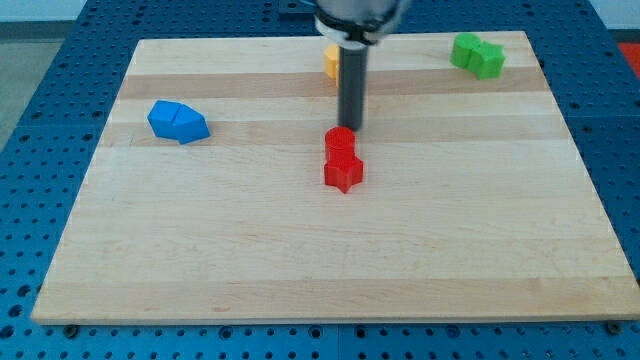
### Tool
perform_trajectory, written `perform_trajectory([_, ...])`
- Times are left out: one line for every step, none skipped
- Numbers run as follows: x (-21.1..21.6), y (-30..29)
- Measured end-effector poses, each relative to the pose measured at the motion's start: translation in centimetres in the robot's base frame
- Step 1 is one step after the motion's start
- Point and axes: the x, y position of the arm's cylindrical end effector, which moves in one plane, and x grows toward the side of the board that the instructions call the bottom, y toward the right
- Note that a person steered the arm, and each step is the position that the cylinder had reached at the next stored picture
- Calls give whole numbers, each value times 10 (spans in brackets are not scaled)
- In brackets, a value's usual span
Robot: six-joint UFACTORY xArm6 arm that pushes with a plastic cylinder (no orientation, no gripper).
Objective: Move the arm to the bottom of the yellow heart
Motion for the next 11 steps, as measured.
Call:
perform_trajectory([-2,-16])
perform_trajectory([1,-40])
perform_trajectory([-31,-71])
perform_trajectory([-32,-74])
perform_trajectory([-97,-62])
perform_trajectory([-101,-59])
perform_trajectory([-59,-22])
perform_trajectory([-56,-20])
perform_trajectory([-54,-14])
perform_trajectory([-27,43])
perform_trajectory([-10,48])
